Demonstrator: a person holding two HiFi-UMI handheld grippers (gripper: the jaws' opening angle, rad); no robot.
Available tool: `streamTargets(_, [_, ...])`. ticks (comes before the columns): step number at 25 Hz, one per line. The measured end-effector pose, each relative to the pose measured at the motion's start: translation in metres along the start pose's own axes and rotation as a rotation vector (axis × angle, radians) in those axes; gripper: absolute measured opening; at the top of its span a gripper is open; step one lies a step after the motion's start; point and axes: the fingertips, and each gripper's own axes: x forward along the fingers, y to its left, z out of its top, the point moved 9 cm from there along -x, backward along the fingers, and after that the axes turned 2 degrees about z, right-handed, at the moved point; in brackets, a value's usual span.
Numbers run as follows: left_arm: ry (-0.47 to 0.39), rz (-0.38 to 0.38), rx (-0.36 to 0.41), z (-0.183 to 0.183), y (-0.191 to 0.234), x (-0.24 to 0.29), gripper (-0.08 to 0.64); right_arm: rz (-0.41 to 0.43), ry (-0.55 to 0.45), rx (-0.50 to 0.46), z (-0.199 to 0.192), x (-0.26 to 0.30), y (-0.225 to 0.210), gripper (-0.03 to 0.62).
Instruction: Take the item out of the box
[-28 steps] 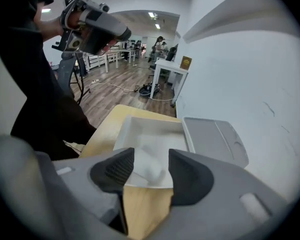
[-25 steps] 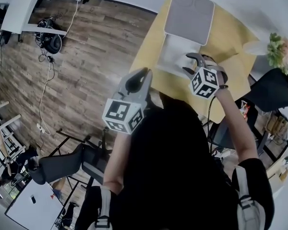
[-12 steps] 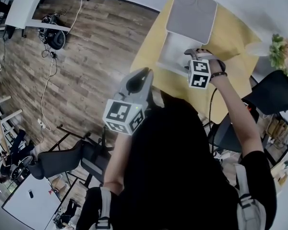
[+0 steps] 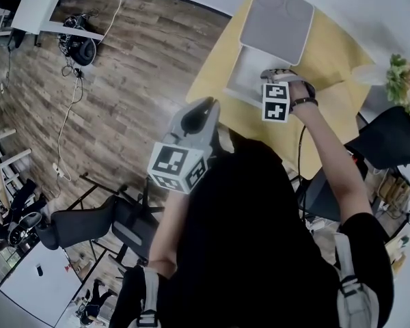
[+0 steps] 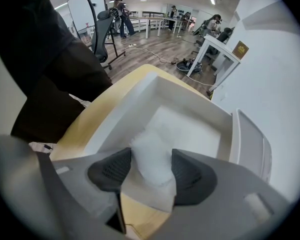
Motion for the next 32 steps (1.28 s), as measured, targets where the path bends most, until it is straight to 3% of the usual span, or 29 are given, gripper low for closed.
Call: streamTargets(32, [0.012, -0.038, 0.039, 0.008, -0.004, 0.013, 0.044, -0.112, -0.071, 0.123, -0.011, -0.002, -0.005, 0.176])
